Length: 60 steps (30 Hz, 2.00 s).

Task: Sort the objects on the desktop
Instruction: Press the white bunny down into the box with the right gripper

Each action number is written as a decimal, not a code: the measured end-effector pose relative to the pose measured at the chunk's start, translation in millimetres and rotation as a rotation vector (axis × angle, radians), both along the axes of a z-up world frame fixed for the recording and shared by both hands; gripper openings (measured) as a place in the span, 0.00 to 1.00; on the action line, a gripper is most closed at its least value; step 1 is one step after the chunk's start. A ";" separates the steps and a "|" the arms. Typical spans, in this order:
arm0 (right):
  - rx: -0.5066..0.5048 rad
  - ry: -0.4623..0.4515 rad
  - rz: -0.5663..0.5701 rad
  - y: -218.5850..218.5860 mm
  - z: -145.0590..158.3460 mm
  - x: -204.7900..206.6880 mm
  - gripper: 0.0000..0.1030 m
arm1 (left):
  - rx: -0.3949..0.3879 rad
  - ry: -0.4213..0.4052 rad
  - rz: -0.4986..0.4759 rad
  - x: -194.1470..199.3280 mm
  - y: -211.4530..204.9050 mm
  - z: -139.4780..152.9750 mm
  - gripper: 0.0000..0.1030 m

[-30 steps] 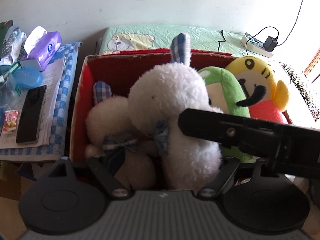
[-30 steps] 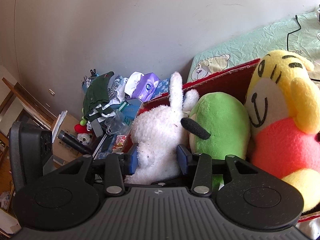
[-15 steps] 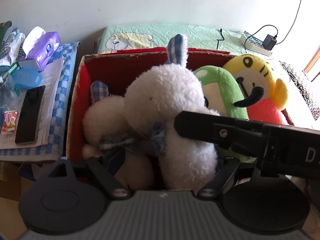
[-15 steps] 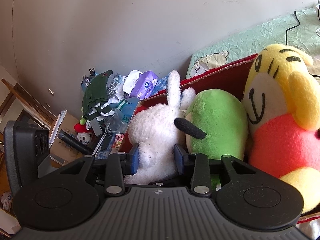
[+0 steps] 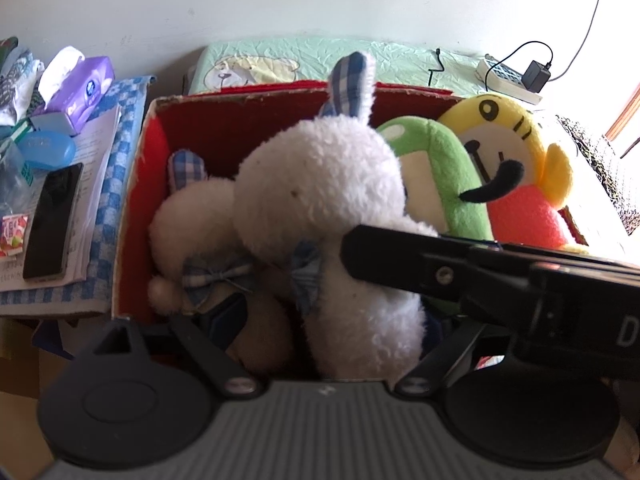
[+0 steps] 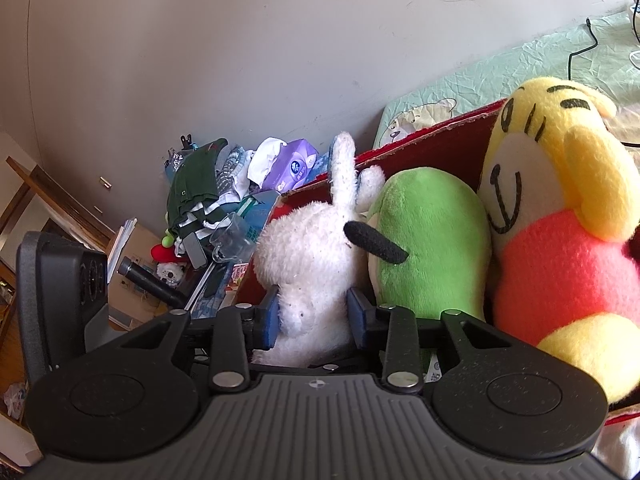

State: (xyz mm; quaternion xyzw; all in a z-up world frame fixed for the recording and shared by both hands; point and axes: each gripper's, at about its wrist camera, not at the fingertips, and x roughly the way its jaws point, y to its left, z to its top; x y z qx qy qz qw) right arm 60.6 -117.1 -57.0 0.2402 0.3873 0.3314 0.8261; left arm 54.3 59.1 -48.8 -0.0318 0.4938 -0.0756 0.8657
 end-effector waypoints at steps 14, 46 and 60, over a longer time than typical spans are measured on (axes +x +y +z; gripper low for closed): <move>-0.001 0.001 -0.010 -0.1 -2.8 -3.0 0.34 | 0.004 -0.001 0.004 -1.3 -0.2 -1.9 0.89; 0.018 -0.018 -0.028 -2.6 -6.5 -9.2 0.35 | -0.038 0.009 -0.003 2.1 4.7 -6.6 0.93; 0.038 -0.006 -0.026 -2.9 -8.4 -8.1 0.37 | 0.007 0.013 0.016 4.3 -4.5 -10.8 0.97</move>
